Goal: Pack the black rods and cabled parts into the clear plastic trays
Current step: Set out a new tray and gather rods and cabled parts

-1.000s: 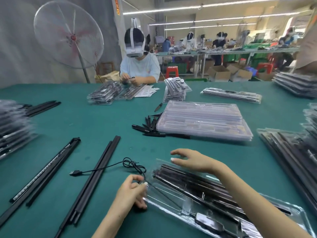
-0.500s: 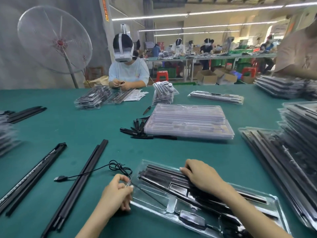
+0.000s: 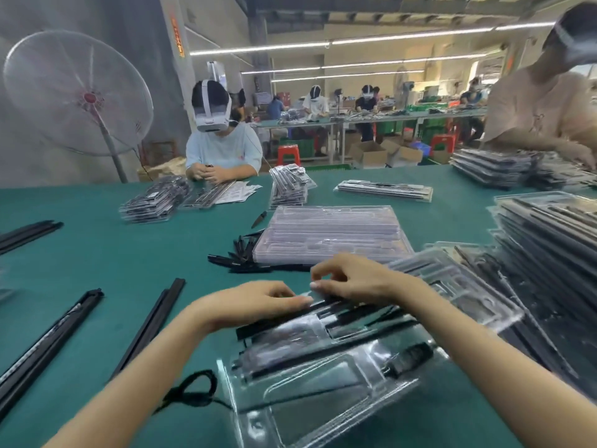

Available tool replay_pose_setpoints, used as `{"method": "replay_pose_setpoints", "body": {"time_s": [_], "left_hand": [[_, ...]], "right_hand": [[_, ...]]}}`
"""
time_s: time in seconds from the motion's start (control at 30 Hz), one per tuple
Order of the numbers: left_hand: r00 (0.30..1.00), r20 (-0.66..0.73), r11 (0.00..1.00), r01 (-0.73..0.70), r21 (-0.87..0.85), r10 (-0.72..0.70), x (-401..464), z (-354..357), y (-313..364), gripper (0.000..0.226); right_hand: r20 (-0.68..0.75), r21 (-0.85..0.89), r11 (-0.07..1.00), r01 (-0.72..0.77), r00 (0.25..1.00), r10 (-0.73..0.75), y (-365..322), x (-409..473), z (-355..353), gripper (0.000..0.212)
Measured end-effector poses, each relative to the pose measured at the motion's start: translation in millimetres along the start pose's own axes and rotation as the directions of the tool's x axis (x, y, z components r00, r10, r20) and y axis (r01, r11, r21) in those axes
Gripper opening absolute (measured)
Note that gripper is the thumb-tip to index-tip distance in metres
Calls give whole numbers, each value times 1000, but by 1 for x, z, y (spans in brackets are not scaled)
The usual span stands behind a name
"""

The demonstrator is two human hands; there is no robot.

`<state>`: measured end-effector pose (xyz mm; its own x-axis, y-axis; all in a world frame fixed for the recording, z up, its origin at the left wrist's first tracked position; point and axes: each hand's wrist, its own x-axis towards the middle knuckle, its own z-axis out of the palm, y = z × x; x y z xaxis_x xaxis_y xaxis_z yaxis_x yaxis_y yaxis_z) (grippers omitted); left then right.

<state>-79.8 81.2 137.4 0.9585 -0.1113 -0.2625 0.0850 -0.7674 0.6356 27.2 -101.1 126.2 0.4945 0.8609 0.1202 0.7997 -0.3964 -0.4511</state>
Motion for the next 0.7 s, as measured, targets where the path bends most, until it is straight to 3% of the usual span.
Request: {"method": "replay_pose_setpoints", "body": {"time_s": [0.07,0.1,0.23,0.33,0.43,0.53,0.6,0.7], "left_hand": [[975,195,945,-35,-326,104,0,12,11,31],[962,220,887,-42,-460,159,0,23,15,26],[976,32,693,-130,-709,216,10,80,38,38],[986,-45,604,-136,-786,164,31,113,65,22],[996,-16,598,-64,-799,84,53,145,92,18],[999,33,602,50,-797,-40,76,183,116,16],[997,19,603,59,-796,-72,91,201,130,21],[999,-33,808,6,-589,-32,114,221,148,41]], "right_hand": [[-7,-81,996,30,999,-31,-5,0,-15,48],[-4,-121,992,25,1000,-26,-6,0,-21,53],[47,-278,960,14,999,-1,-3,-7,-38,55],[112,-461,888,1,992,57,2,-15,-46,46],[298,-545,838,-8,933,202,2,-23,-48,47],[482,-352,930,-102,833,273,4,-30,-45,48],[515,-355,926,-126,801,306,12,-35,-43,48],[492,-452,879,-154,779,390,30,-42,-42,49]]}}
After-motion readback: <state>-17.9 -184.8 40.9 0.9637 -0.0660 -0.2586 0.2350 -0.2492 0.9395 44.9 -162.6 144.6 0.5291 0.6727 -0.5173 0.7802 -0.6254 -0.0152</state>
